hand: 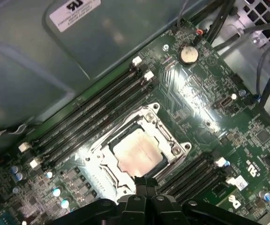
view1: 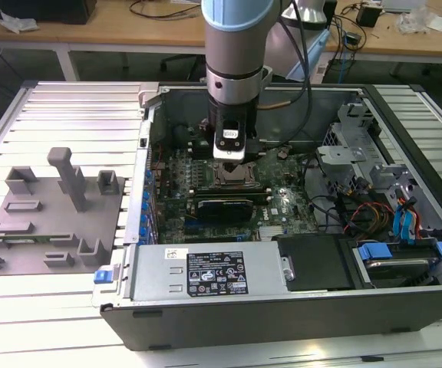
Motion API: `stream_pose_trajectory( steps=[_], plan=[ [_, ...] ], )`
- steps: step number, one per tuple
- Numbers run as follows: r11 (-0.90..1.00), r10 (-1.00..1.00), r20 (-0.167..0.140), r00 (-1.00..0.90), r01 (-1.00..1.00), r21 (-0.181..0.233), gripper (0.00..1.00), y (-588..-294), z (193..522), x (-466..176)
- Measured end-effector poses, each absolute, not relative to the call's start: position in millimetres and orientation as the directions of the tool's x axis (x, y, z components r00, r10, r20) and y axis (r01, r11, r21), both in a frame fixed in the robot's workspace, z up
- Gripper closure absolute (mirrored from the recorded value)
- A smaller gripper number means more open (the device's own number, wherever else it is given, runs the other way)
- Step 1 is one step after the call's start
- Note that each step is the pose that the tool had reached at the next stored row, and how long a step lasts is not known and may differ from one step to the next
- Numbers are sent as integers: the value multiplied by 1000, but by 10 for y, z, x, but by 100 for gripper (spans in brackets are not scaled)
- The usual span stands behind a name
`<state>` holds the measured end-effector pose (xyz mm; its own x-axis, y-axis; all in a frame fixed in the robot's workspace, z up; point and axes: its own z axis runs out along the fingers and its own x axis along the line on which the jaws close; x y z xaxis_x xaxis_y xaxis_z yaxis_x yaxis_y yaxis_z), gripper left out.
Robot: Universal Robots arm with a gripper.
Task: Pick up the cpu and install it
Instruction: 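Install the second cpu locking lever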
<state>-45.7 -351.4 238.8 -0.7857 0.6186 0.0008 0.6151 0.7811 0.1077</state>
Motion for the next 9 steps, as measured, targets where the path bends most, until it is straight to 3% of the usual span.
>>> stream_pose_trajectory(
  steps=[9],
  plan=[
    [790, 612, -18, -791, 609, 75, 89, -3340, 2323, -370]
  ],
)
